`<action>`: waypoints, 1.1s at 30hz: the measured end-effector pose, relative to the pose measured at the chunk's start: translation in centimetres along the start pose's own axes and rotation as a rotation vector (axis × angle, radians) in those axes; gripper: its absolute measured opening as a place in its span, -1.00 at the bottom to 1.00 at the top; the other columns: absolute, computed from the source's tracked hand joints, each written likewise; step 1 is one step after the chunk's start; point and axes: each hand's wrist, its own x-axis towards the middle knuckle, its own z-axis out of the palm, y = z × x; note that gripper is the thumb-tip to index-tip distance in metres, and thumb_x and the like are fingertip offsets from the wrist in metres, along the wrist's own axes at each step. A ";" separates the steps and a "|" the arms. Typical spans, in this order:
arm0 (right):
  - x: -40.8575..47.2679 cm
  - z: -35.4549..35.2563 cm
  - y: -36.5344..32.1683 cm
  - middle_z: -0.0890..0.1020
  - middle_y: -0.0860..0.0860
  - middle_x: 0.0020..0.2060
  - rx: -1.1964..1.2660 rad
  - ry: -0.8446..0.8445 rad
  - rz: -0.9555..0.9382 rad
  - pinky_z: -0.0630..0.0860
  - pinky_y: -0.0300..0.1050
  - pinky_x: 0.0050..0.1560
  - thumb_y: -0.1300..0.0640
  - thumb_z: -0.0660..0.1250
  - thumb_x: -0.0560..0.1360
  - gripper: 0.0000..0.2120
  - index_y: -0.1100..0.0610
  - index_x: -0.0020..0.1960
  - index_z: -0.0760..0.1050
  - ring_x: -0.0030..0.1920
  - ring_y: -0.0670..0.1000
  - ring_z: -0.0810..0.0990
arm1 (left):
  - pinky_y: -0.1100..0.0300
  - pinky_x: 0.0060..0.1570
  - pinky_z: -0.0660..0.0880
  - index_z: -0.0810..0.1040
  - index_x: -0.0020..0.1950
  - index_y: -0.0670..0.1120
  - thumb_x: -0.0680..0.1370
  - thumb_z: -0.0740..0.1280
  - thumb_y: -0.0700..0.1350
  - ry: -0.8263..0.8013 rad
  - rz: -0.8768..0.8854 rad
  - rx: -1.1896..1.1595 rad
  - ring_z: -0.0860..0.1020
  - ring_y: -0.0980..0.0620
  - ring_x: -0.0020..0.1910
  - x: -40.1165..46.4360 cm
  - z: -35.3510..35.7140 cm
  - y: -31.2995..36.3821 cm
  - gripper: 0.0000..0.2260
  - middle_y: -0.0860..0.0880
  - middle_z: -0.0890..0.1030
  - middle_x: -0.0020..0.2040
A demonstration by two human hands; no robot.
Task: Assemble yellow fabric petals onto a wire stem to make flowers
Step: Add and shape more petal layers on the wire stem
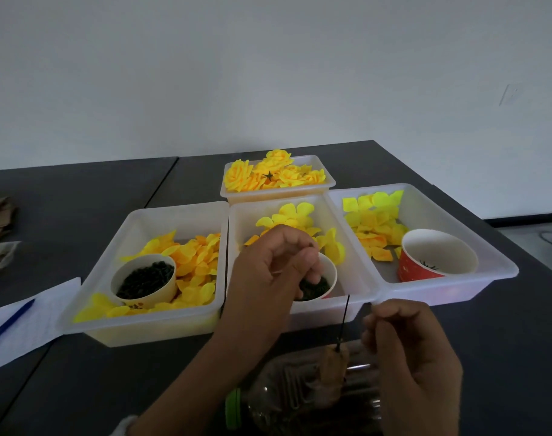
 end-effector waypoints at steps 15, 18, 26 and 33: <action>-0.4 1.1 4.2 0.63 -0.12 -0.27 -0.347 -0.212 -0.022 0.52 -0.08 -0.33 -0.20 0.06 0.49 -0.72 -0.16 -0.14 0.51 -0.30 -0.13 0.61 | 0.18 -0.13 0.61 0.64 -0.10 0.11 0.46 0.37 -0.04 -0.129 -0.091 0.111 0.63 0.17 -0.11 -0.9 2.1 -1.7 -0.92 0.17 0.68 -0.13; -0.2 0.9 4.6 0.62 -0.12 -0.27 -0.338 -0.218 -0.014 0.52 -0.09 -0.30 -0.21 0.07 0.49 -0.72 -0.16 -0.13 0.52 -0.28 -0.11 0.62 | 0.22 -0.15 0.58 0.64 -0.12 0.11 0.46 0.38 -0.05 -0.117 -0.070 0.130 0.62 0.18 -0.13 -0.8 2.3 -1.6 -0.93 0.20 0.67 -0.15; -0.3 1.1 4.7 0.62 -0.10 -0.29 -0.313 -0.190 -0.003 0.49 -0.14 -0.30 -0.18 0.09 0.47 -0.70 -0.10 -0.20 0.54 -0.28 -0.11 0.61 | 0.29 -0.15 0.56 0.65 -0.13 0.09 0.49 0.41 -0.14 -0.095 -0.084 0.112 0.62 0.20 -0.19 -0.8 2.4 -1.8 -0.89 0.18 0.67 -0.20; -0.3 1.0 4.6 0.62 -0.03 -0.33 -0.299 -0.200 0.011 0.49 -0.19 -0.34 -0.15 0.11 0.48 -0.70 -0.06 -0.17 0.57 -0.35 -0.08 0.60 | 0.42 -0.20 0.49 0.58 -0.17 0.21 0.50 0.41 -0.12 -0.134 -0.052 0.152 0.59 0.26 -0.19 -0.8 2.7 -1.2 -0.80 0.27 0.63 -0.21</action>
